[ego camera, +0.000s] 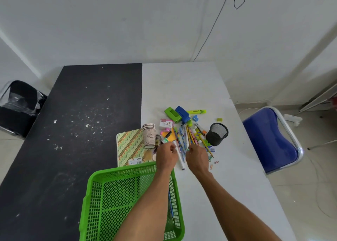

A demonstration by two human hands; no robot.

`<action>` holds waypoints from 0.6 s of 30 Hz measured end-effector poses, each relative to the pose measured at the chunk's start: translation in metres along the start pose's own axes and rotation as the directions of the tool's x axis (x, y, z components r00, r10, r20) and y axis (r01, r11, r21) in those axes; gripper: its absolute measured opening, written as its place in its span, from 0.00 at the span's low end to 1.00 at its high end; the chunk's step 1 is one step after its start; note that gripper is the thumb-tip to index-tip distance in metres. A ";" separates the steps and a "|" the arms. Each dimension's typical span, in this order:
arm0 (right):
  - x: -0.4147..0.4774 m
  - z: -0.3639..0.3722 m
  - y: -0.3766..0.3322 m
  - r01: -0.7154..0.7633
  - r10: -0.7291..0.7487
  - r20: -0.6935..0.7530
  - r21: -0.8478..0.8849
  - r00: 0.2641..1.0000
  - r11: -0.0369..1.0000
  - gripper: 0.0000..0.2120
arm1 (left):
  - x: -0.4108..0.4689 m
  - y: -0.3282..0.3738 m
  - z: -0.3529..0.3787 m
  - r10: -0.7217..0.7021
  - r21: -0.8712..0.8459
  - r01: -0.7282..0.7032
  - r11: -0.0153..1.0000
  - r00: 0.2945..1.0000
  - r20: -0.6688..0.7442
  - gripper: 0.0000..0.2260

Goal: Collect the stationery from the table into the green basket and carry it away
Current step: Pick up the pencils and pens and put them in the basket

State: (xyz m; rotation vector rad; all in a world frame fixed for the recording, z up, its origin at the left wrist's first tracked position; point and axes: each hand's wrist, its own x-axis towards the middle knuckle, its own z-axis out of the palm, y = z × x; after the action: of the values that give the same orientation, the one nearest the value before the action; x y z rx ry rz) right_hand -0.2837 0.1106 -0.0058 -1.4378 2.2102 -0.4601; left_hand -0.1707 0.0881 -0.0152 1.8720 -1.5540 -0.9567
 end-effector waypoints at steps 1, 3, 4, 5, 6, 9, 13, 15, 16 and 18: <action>0.012 -0.002 0.011 -0.044 0.044 0.024 -0.023 0.999 0.999 0.08 | 0.004 0.003 0.010 -0.013 0.017 0.012 1.000 0.998 0.062 0.07; 0.033 -0.005 0.035 -0.118 0.121 0.055 -0.065 0.991 0.991 0.10 | 0.009 0.005 0.029 -0.038 0.060 0.029 0.998 0.987 0.159 0.09; 0.044 -0.004 0.047 -0.139 0.145 0.060 -0.087 0.988 0.986 0.11 | 0.011 0.006 0.041 -0.053 0.076 0.039 0.996 0.979 0.196 0.09; 0.053 -0.003 0.058 -0.146 0.153 0.057 -0.110 0.987 0.983 0.11 | 0.012 0.006 0.051 -0.068 0.083 0.050 0.995 0.971 0.229 0.09; 0.061 -0.002 0.067 -0.147 0.156 0.056 -0.137 0.986 0.980 0.11 | 0.012 0.005 0.060 -0.083 0.091 0.061 0.994 0.962 0.259 0.09; 0.080 0.003 0.084 -0.117 0.130 0.047 -0.210 0.990 0.971 0.09 | 0.012 0.001 0.082 -0.103 0.114 0.072 0.991 0.948 0.302 0.08; 0.092 0.011 0.095 -0.101 0.124 0.081 -0.242 0.989 0.965 0.09 | 0.011 -0.003 0.100 -0.144 0.107 0.117 0.987 0.944 0.298 0.07; 0.095 0.013 0.099 -0.083 0.116 0.112 -0.262 0.987 0.961 0.08 | 0.011 -0.004 0.105 -0.171 0.098 0.148 0.984 0.942 0.290 0.07; 0.094 0.013 0.100 -0.078 0.116 0.129 -0.271 0.985 0.960 0.07 | 0.010 -0.004 0.106 -0.185 0.093 0.165 0.982 0.941 0.285 0.07; 0.092 0.012 0.098 -0.077 0.123 0.152 -0.277 0.981 0.958 0.07 | 0.009 -0.004 0.107 -0.208 0.082 0.193 0.978 0.942 0.262 0.07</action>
State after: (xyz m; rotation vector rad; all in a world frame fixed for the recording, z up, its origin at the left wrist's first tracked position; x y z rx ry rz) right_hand -0.3845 0.0650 -0.0836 -1.4293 2.2596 0.0005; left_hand -0.2514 0.0851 -0.0856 2.0371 -1.5753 -1.3193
